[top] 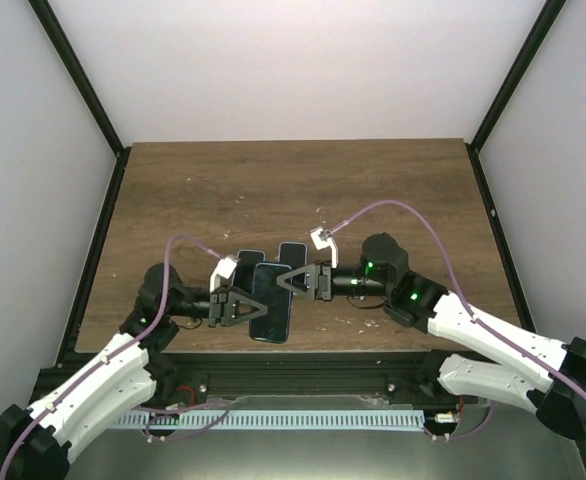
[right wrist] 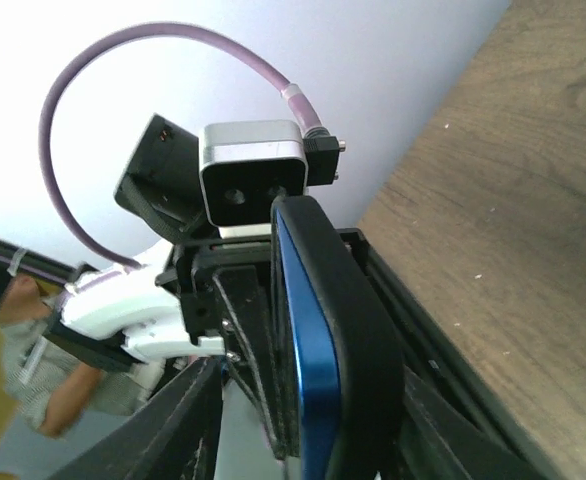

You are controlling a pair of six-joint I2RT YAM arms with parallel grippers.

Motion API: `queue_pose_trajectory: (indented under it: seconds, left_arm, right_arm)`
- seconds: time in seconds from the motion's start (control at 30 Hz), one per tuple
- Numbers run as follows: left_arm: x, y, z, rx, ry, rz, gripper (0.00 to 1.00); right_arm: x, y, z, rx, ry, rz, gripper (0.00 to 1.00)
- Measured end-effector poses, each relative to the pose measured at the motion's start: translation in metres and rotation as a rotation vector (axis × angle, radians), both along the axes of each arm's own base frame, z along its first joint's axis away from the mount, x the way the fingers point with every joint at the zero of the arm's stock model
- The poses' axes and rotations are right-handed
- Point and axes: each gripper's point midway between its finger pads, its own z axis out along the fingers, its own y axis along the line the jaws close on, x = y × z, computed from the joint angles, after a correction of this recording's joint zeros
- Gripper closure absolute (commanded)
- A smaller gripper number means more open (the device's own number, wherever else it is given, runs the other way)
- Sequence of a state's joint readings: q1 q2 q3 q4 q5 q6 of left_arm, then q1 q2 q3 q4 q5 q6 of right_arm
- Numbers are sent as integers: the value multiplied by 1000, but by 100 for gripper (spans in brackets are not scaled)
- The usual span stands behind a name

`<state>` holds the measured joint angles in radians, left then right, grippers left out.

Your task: Put the phone into the phone case

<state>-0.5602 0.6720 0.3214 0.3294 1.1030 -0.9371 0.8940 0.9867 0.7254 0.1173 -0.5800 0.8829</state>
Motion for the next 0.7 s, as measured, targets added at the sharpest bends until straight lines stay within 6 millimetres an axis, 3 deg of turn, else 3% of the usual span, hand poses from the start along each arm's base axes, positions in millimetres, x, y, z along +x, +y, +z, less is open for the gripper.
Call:
queue_pose_trajectory:
  seconds: [0.13, 0.3, 0.37, 0.47, 0.53, 0.6, 0.7]
  left_arm:
    - [0, -1, 2, -6, -26, -7, 100]
    - [4, -3, -2, 15, -30, -5, 100]
    - [6, -4, -3, 20, -42, 0, 100]
    - [9, -5, -4, 24, -56, 4, 100]
    - [11, -6, -5, 30, -55, 11, 100]
    - [12, -7, -10, 42, -39, 14, 100]
    - [13, -7, -11, 44, -44, 13, 100]
  right_arm:
    - [3, -2, -4, -17, 10, -13, 98]
    - [5, -4, -3, -40, -39, -19, 99]
    - [8, -5, -3, -63, -69, -31, 92]
    - [10, -6, -2, -86, -101, -40, 68]
    - [11, -8, -5, -110, -116, -46, 64]
    - [12, -9, -6, -129, -126, -54, 72]
    - [14, -11, -10, -147, -119, -67, 98]
